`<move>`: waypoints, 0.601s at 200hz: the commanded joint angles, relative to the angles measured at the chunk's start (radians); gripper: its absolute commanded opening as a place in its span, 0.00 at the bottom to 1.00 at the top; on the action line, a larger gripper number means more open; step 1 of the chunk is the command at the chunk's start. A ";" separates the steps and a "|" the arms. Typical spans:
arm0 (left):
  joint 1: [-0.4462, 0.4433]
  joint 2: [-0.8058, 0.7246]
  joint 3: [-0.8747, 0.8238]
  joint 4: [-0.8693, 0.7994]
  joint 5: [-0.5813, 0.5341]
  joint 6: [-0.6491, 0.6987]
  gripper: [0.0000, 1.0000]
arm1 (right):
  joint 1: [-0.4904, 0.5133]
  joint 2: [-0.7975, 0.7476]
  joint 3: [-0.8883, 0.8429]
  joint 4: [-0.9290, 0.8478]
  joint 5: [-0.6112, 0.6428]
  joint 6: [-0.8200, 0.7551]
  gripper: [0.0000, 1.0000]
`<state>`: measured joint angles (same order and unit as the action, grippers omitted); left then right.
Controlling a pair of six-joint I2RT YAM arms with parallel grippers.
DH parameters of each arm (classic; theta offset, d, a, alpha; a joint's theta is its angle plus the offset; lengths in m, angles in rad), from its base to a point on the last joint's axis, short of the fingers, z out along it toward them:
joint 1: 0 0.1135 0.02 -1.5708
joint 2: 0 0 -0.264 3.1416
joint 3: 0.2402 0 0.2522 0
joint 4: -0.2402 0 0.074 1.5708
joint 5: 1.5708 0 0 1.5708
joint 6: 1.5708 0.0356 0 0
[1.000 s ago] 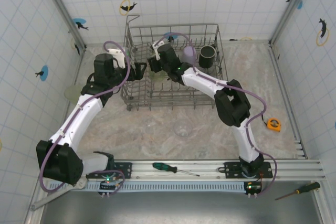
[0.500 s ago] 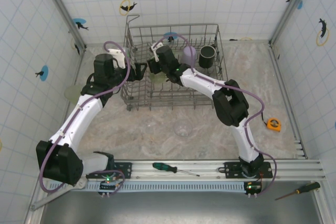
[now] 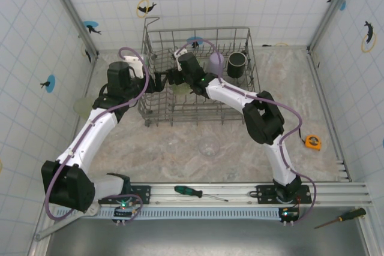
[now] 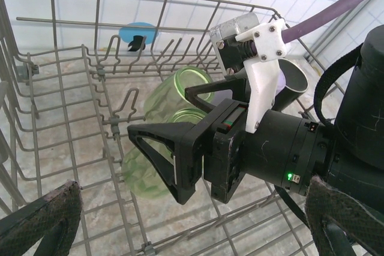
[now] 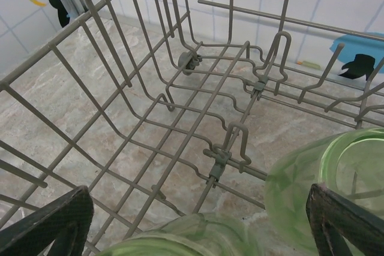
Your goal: Load the cups into the dish rack
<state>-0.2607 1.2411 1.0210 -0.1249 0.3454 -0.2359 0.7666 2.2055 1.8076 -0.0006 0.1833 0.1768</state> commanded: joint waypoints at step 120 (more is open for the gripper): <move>0.002 -0.009 -0.014 -0.021 0.026 -0.091 0.97 | 0.005 -0.237 -0.084 -0.078 0.019 0.124 1.00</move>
<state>-0.2607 1.2366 1.0142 -0.1017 0.3576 -0.2855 0.7666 2.0399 1.7741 -0.0616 0.2077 0.2676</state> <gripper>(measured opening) 0.975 0.997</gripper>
